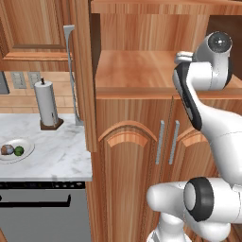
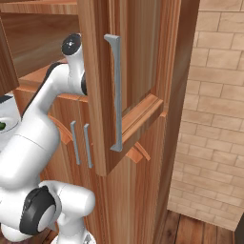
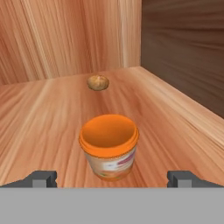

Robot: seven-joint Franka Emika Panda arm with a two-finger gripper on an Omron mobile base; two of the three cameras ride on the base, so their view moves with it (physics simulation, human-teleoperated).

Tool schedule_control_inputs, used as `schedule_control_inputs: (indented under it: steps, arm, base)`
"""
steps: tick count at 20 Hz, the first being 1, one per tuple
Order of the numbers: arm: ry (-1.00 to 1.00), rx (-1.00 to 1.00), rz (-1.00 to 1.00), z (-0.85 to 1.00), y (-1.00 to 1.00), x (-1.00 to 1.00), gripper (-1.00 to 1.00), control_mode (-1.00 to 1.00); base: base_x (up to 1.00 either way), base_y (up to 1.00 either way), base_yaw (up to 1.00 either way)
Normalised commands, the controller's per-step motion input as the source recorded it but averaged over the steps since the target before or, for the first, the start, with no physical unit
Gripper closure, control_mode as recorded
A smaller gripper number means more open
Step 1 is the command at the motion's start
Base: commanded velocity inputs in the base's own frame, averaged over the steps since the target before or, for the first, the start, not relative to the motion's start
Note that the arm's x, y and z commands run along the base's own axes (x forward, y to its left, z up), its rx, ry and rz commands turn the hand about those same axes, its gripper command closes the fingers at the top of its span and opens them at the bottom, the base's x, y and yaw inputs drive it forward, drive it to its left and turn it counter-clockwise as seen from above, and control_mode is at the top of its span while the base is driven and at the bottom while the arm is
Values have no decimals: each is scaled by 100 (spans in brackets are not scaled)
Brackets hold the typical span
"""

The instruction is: Pick the avocado and bread from the counter and place them on the plate. Then pick the jam from the cabinet and place it next to the plate. Lastly close the cabinet door.

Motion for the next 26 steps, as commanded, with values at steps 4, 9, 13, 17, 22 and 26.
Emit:
schedule_control_inputs:
  steps: [4, 9, 13, 17, 22, 26]
  arm:
    - [0, 0, 0, -4, -1, 13, -100, -100]
    - [0, 0, 0, -9, -4, 15, -100, -100]
    - [0, 0, 0, -9, -10, 15, -100, -100]
    - [0, 0, 0, -10, -9, 19, -100, -100]
    - [0, 0, 0, -9, -5, 20, -100, -100]
    - [2, 0, 0, -8, 0, 28, -100, -100]
  base:
    - [0, 0, 0]
    - [0, 0, 0]
    - [0, 0, 0]
    - [0, 0, 0]
    - [0, 0, 0]
    - [0, 0, 0]
